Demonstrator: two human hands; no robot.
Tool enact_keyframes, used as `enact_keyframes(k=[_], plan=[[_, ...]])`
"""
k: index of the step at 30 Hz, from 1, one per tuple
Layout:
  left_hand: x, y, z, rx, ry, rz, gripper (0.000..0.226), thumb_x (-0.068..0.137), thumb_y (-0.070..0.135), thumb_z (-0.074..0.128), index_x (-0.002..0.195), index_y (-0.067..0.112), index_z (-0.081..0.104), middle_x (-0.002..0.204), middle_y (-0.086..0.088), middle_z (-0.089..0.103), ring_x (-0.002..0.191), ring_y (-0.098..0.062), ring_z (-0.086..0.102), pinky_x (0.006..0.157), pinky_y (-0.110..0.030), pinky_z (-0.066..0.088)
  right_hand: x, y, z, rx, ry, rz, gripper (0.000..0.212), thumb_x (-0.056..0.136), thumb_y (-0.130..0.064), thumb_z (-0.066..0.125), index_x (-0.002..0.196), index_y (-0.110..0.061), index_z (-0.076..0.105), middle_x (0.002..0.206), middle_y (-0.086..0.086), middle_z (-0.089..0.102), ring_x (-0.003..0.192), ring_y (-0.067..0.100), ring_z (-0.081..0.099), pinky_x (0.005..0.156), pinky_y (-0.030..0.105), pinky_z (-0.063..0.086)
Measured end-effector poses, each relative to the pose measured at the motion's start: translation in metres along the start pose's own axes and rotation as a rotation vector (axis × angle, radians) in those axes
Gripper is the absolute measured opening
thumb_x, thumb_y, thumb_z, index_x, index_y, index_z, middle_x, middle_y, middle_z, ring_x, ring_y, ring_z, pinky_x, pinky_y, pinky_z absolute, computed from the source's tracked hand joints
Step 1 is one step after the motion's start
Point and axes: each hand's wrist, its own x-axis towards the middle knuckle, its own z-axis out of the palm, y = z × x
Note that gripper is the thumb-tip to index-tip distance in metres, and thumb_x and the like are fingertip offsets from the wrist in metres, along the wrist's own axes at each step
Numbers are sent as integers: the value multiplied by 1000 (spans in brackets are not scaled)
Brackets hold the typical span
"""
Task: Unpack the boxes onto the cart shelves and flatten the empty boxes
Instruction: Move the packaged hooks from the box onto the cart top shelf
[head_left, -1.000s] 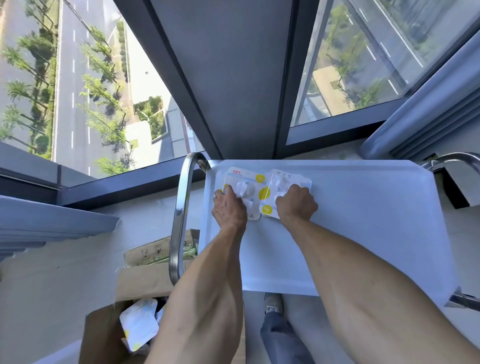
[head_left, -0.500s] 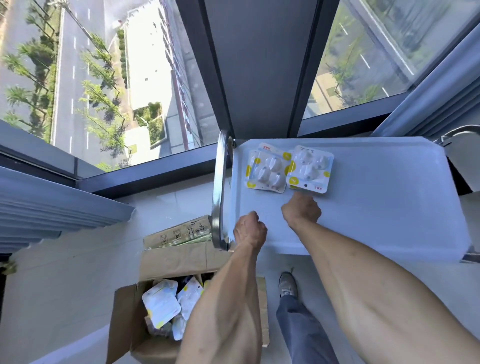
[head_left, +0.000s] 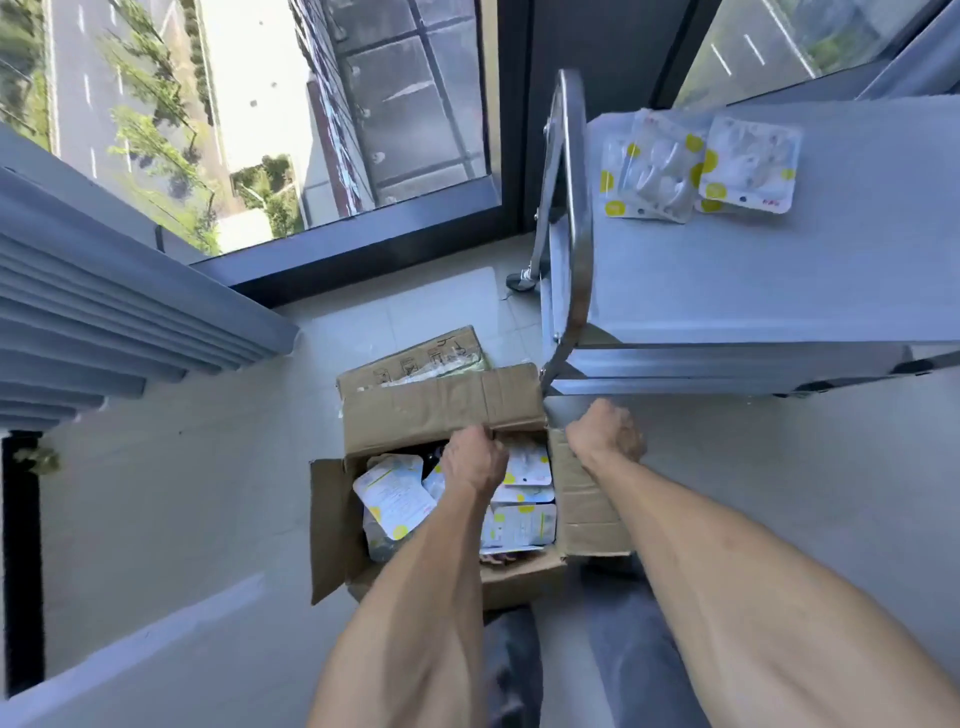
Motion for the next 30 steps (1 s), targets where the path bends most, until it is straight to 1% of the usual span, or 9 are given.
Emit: enact_keyframes(k=[3, 5, 9, 12, 15, 19, 22, 26, 30], plan=[[10, -72, 23, 12, 10, -141, 8, 82, 11, 48, 76, 11, 52, 74, -9, 54, 75, -34, 49, 61, -33, 34, -8, -8, 73, -50, -50, -27, 29, 87, -21, 60, 115, -13, 65, 118, 12, 65, 111, 31, 62, 84, 33, 47], [20, -110, 46, -2, -18, -204, 9, 79, 9, 47, 71, 12, 44, 69, -5, 47, 68, -30, 45, 55, -33, 30, -4, -9, 121, -68, -99, -48, 31, 88, -22, 61, 117, -11, 64, 119, 13, 65, 112, 31, 62, 86, 34, 48], [46, -160, 97, -64, -39, -265, 7, 84, 10, 48, 88, 10, 54, 86, -8, 57, 77, -29, 53, 69, -36, 45, 25, -6, 204, -139, -209, -112, 33, 88, -18, 57, 121, -14, 62, 123, 14, 63, 114, 33, 60, 88, 34, 48], [66, -186, 138, -54, -36, -287, 22, 88, 10, 47, 103, 5, 61, 101, -12, 62, 88, -32, 60, 71, -34, 43, 56, 1, 251, -183, -236, -132, 34, 89, -18, 57, 121, -11, 62, 122, 16, 63, 113, 35, 61, 86, 35, 49], [96, -203, 171, -33, -1, -282, 30, 93, 12, 44, 118, 6, 59, 114, -13, 57, 96, -32, 59, 74, -34, 42, 94, -2, 289, -181, -224, -142, 33, 90, -20, 56, 121, -11, 63, 125, 16, 61, 115, 35, 60, 88, 36, 49], [140, -210, 199, 43, 28, -299, 27, 97, 13, 43, 120, 4, 52, 122, -14, 51, 103, -32, 56, 75, -36, 42, 134, -12, 328, -169, -165, -111, 38, 89, -15, 58, 124, -3, 59, 128, 20, 53, 119, 36, 54, 93, 38, 47], [160, -212, 214, 97, -32, -364, 23, 94, 10, 50, 116, 4, 54, 122, -16, 52, 109, -34, 54, 81, -38, 45, 153, -11, 347, -191, -174, -114, 37, 89, -13, 56, 124, 0, 57, 128, 20, 53, 120, 36, 53, 92, 37, 46], [162, -206, 225, 116, -89, -419, 17, 88, 9, 55, 104, 4, 59, 109, -16, 62, 101, -35, 61, 74, -36, 45, 163, -7, 360, -261, -259, -139, 33, 91, -12, 54, 122, -4, 62, 127, 18, 59, 120, 33, 57, 90, 34, 48], [155, -205, 233, 136, -77, -402, 20, 93, 7, 53, 113, 4, 55, 114, -15, 58, 101, -32, 62, 79, -36, 47, 165, -9, 363, -290, -171, -150, 29, 91, -9, 54, 119, -4, 61, 121, 16, 63, 114, 33, 60, 87, 35, 49]])
